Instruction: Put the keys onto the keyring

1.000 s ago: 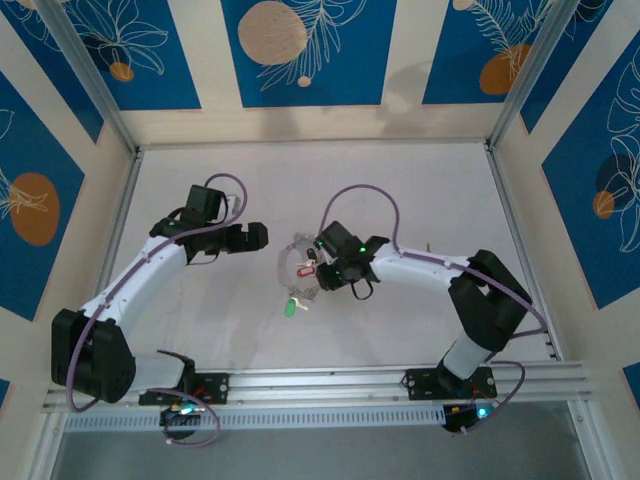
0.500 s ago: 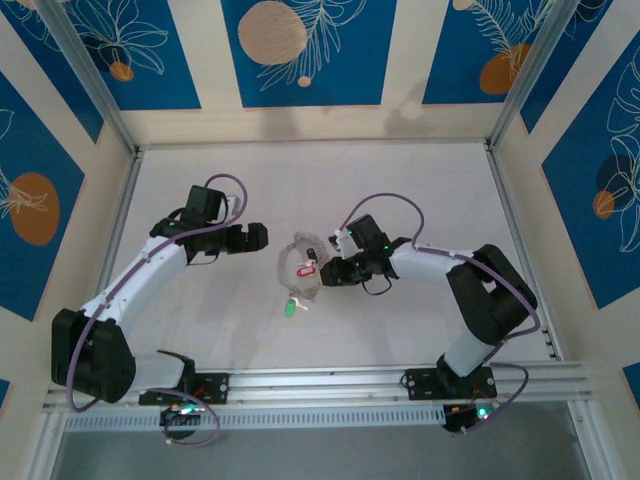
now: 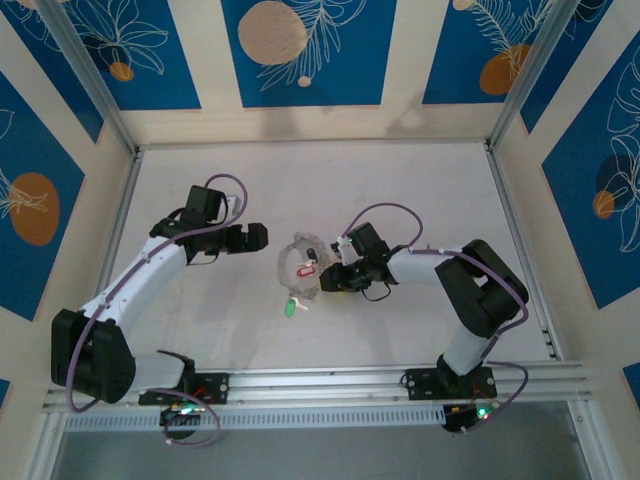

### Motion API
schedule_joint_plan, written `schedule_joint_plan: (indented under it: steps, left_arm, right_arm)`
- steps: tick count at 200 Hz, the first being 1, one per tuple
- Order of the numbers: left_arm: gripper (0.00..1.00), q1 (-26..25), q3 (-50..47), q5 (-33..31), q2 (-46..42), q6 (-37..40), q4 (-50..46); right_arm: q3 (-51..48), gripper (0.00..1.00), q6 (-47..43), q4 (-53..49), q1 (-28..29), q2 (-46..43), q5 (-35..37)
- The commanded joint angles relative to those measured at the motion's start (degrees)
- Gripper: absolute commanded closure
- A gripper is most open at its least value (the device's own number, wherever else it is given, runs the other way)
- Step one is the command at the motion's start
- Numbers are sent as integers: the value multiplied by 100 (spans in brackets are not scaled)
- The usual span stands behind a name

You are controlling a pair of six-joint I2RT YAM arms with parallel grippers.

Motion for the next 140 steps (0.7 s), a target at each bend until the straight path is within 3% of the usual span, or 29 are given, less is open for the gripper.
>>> schedule_joint_plan:
  steps: [1, 140]
  left_arm:
    - [0, 51, 42, 145, -102, 133, 6]
    - [0, 47, 25, 189, -90, 117, 15]
  right_arm:
    - [-111, 63, 126, 355, 57, 125, -34]
    - [-369, 75, 264, 914, 127, 116, -182]
